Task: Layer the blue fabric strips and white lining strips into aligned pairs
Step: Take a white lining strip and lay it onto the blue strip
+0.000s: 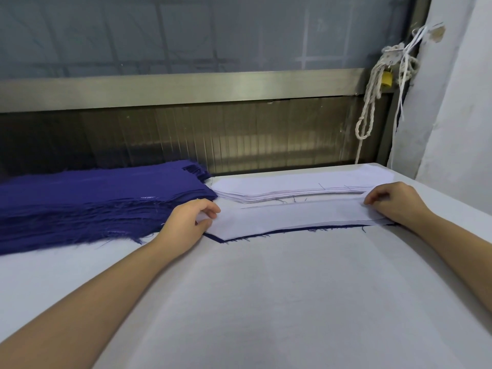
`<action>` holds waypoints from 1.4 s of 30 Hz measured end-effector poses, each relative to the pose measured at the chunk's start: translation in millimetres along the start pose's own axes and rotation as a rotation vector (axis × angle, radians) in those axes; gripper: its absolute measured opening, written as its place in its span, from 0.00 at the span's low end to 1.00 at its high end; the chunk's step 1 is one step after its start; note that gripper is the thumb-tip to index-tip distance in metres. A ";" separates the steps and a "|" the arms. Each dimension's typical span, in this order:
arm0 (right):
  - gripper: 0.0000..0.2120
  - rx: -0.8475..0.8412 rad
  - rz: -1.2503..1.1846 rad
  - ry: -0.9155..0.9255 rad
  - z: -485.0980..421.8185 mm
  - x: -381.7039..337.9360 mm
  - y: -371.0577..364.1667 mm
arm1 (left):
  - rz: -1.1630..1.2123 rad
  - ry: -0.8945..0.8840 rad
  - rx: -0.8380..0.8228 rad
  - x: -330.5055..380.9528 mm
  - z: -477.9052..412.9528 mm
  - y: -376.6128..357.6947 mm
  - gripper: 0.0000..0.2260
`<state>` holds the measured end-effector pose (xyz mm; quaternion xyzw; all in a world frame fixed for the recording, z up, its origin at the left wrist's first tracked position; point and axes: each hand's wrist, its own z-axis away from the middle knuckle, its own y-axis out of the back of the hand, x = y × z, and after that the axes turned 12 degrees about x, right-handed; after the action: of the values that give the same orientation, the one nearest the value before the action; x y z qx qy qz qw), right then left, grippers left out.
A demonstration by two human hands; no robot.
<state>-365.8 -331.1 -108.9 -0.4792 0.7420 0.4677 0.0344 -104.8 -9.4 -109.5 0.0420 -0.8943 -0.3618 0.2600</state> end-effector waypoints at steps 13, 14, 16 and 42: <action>0.14 0.042 -0.006 -0.001 -0.2 1.4 -1.0 | 0.009 -0.006 -0.042 0.6 0.9 -0.1 0.13; 0.14 0.049 -0.014 -0.004 -0.1 1.2 -0.9 | 0.012 -0.007 -0.044 0.8 1.0 0.0 0.13; 0.16 0.058 -0.032 -0.013 -0.6 1.2 -0.3 | 0.016 -0.007 -0.047 1.1 0.9 -0.1 0.13; 0.15 -0.049 0.010 -0.039 -0.5 -1.1 2.7 | -0.007 -0.049 -0.056 4.0 2.3 1.1 0.14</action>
<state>-367.0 -330.5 -106.3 -0.4670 0.7320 0.4949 0.0347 -109.2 -8.3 -108.3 0.0290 -0.8896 -0.3887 0.2379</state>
